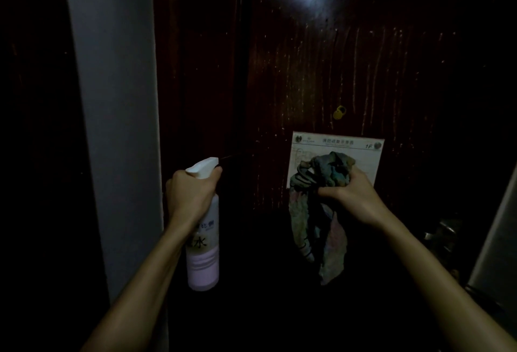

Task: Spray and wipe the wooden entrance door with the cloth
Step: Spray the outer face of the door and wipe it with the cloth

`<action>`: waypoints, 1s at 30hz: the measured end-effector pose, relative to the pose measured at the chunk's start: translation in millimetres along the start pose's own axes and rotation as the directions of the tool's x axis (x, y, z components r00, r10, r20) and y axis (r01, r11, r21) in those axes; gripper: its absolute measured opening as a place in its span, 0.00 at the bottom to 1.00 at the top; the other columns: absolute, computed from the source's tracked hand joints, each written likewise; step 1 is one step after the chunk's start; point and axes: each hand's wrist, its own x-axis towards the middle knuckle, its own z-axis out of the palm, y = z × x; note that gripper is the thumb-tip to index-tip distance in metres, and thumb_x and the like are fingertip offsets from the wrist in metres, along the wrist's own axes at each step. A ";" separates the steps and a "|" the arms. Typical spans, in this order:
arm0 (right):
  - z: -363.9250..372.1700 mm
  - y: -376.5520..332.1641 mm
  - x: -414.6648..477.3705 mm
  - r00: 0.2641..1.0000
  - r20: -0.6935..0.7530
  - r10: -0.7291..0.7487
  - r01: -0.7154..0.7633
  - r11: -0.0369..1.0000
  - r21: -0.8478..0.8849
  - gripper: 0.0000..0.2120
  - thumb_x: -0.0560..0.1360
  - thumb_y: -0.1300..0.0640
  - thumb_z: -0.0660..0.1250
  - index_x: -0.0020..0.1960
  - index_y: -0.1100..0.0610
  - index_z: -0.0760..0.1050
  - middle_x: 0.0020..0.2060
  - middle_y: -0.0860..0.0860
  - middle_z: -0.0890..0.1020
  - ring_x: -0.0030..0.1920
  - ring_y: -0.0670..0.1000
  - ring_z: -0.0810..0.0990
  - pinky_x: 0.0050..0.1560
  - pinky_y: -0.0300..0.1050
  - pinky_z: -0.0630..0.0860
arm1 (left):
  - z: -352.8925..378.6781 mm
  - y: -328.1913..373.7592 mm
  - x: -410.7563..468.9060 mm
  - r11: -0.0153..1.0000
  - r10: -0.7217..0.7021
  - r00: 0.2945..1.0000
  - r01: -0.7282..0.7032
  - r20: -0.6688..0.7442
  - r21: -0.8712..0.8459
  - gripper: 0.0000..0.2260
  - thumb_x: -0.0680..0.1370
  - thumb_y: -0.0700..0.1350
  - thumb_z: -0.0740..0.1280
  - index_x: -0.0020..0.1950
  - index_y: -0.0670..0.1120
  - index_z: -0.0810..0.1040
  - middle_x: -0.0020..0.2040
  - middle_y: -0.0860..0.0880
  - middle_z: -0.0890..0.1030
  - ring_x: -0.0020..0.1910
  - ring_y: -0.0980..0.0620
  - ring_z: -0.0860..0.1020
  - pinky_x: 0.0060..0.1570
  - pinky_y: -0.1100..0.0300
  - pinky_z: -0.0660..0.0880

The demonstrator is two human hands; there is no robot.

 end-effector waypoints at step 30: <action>-6.4 24.5 4.1 0.999 -0.013 0.033 -0.033 0.999 -0.018 0.23 0.69 0.69 0.74 0.59 0.56 0.73 0.50 0.50 0.83 0.50 0.48 0.83 0.49 0.42 0.78 | 7.3 -32.5 -5.2 0.991 0.039 0.998 -0.033 0.044 -0.127 0.08 0.73 0.51 0.77 0.38 0.56 0.79 0.37 0.54 0.83 0.43 0.50 0.85 0.48 0.51 0.82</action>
